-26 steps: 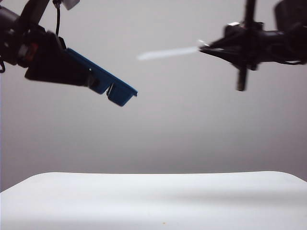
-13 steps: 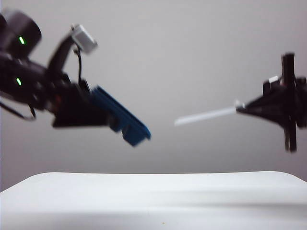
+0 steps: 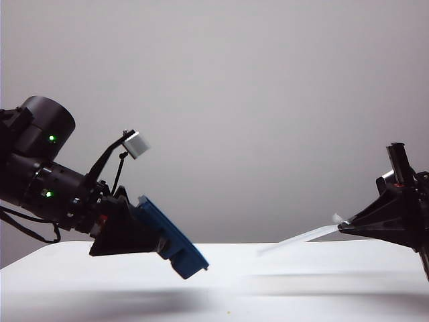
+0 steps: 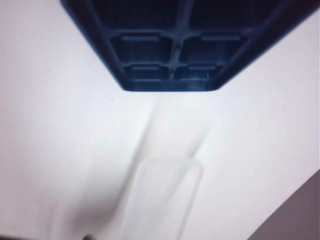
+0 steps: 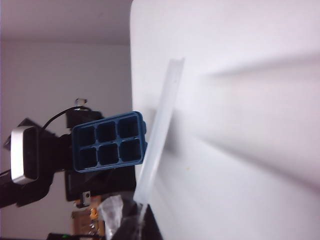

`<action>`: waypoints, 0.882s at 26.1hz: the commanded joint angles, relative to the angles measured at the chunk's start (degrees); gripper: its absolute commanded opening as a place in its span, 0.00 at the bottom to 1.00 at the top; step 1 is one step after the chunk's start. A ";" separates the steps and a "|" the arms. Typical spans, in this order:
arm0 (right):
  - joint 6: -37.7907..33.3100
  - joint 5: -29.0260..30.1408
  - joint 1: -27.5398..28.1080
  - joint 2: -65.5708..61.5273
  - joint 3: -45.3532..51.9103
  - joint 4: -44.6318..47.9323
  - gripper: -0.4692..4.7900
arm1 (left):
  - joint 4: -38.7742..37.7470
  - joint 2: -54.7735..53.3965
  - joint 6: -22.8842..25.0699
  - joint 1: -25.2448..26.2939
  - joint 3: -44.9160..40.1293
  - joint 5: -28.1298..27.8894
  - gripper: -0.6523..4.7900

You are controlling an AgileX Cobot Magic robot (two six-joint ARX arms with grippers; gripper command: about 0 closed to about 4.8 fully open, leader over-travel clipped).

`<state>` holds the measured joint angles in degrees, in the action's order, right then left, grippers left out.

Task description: Pick up the ice cube tray, remove its lid, and then place both the tray and the lid back on the table.

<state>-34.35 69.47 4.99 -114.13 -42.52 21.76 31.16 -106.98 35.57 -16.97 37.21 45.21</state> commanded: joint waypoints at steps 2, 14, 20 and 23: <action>0.81 -2.14 -0.07 0.24 -0.13 -1.18 0.08 | -2.75 0.33 1.07 -0.04 0.11 -2.40 0.68; 5.49 -5.14 0.04 0.26 -0.20 -8.59 0.38 | -14.58 0.63 5.88 -0.04 0.11 -8.52 1.00; 5.51 -1.55 0.02 0.48 -0.44 -7.78 0.34 | -15.63 3.19 5.90 -0.04 0.11 -14.21 1.00; 6.67 -1.64 -0.07 2.29 -0.55 -7.85 0.21 | -16.20 6.56 5.92 -0.07 0.11 -16.09 1.00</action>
<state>-28.84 67.07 5.02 -113.45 -42.83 13.02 14.98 -102.59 41.36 -16.95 37.17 30.22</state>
